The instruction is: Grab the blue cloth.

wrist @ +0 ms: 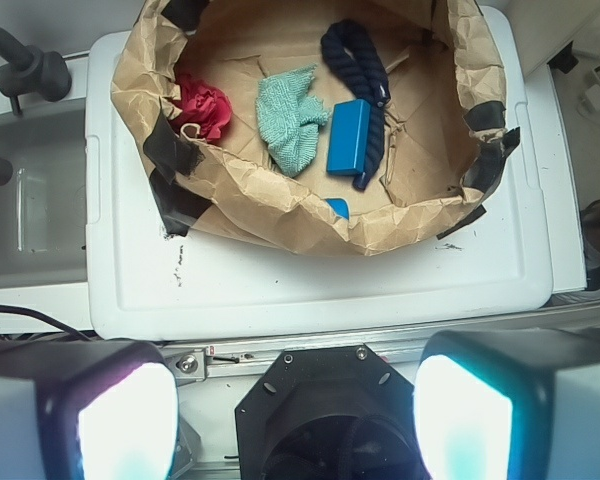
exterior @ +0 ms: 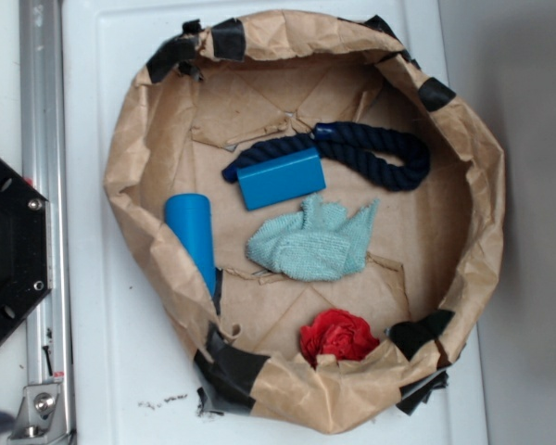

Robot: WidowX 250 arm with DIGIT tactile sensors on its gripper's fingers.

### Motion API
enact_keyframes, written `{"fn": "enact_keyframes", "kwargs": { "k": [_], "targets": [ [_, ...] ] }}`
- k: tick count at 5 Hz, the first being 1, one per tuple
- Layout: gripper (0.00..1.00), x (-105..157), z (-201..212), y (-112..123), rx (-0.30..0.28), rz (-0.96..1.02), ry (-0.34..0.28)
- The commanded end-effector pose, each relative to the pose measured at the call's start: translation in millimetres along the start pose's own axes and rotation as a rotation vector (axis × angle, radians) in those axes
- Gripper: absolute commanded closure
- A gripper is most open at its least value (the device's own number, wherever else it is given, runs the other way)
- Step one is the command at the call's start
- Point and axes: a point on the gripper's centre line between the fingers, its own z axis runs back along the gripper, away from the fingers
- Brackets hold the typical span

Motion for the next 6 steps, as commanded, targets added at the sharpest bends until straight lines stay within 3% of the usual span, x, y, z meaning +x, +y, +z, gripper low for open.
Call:
{"fn": "enact_keyframes", "kwargs": {
  "k": [1, 2, 3, 4, 5, 6],
  "targets": [
    [0.0, 0.0, 0.0, 0.0, 0.0, 0.0, 0.0],
    [0.0, 45.1, -48.4, 13.7, 0.183, 0.009, -0.011],
    [0.0, 89.4, -62.0, 19.9, 0.194, 0.0, -0.029],
    [0.0, 124.0, -91.3, 12.1, 0.183, -0.172, -0.075],
    [0.0, 135.4, -142.0, 21.5, 0.14, -0.32, -0.1],
    [0.0, 131.9, -194.0, 10.1, 0.126, -0.495, -0.021]
  ]
}}
